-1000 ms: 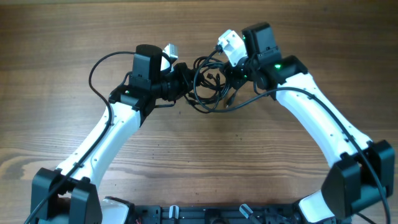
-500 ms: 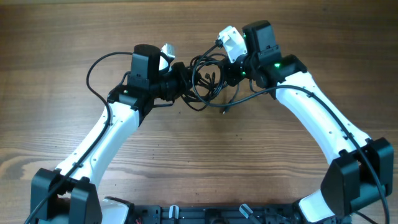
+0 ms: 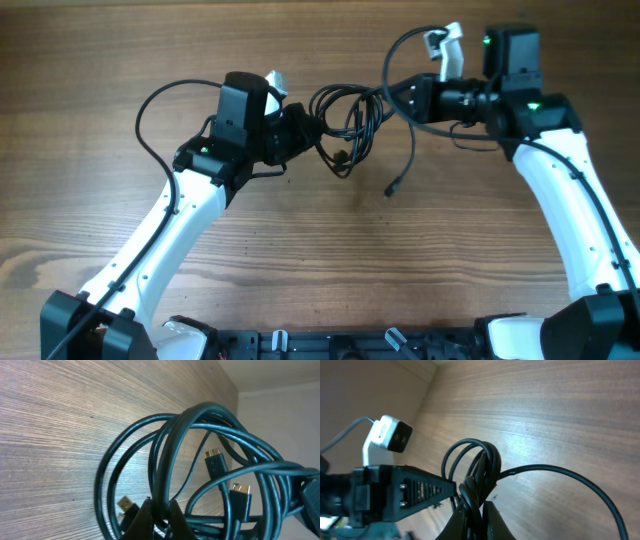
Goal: Untangle cables
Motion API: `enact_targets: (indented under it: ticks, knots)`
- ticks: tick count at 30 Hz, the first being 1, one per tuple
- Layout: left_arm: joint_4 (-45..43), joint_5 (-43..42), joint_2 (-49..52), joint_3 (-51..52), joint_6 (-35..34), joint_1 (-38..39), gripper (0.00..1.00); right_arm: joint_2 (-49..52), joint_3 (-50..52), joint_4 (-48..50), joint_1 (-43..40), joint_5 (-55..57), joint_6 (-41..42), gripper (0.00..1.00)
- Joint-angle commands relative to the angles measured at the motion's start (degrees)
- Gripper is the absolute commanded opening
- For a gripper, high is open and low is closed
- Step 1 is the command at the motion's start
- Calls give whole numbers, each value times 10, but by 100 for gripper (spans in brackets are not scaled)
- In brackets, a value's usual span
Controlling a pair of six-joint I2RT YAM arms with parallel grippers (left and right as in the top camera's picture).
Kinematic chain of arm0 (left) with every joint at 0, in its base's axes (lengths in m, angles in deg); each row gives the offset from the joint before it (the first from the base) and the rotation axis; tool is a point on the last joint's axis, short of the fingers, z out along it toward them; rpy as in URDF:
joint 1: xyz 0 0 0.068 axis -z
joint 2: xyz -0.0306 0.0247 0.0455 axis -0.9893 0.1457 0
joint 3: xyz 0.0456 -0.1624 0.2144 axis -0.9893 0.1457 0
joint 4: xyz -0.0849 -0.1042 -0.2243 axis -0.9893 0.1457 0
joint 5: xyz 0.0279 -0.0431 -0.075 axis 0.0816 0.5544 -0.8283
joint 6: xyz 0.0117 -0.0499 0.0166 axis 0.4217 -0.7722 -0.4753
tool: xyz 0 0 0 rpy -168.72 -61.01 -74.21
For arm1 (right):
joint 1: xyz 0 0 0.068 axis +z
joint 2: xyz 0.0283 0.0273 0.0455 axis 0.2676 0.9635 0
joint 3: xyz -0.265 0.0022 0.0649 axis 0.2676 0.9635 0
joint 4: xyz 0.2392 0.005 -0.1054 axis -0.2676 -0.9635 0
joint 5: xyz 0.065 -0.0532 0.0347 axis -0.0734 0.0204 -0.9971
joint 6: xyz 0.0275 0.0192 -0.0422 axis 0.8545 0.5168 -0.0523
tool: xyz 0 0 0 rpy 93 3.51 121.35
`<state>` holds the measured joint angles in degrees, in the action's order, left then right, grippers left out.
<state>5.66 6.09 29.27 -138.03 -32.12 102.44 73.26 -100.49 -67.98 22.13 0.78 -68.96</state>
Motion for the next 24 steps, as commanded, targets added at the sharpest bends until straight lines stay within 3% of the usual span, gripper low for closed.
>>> enact_targets:
  ticks: [1,8,13,16,21,24]
  knots:
    - [42,125,16,29,66,-26,4,-39,-21,2,-82,11,39,4]
    - [65,142,16,29,82,-27,4,-38,-21,-64,-105,253,67,4]
    - [64,142,16,29,84,-27,4,-24,-20,-85,-65,144,-37,4]
    - [72,120,16,30,95,-27,4,-9,-20,-89,-15,140,-88,5]
    - [92,88,16,30,95,-27,4,32,-20,-68,47,140,-51,24]
    - [97,72,16,30,97,-27,4,63,-20,-51,74,140,-20,28]
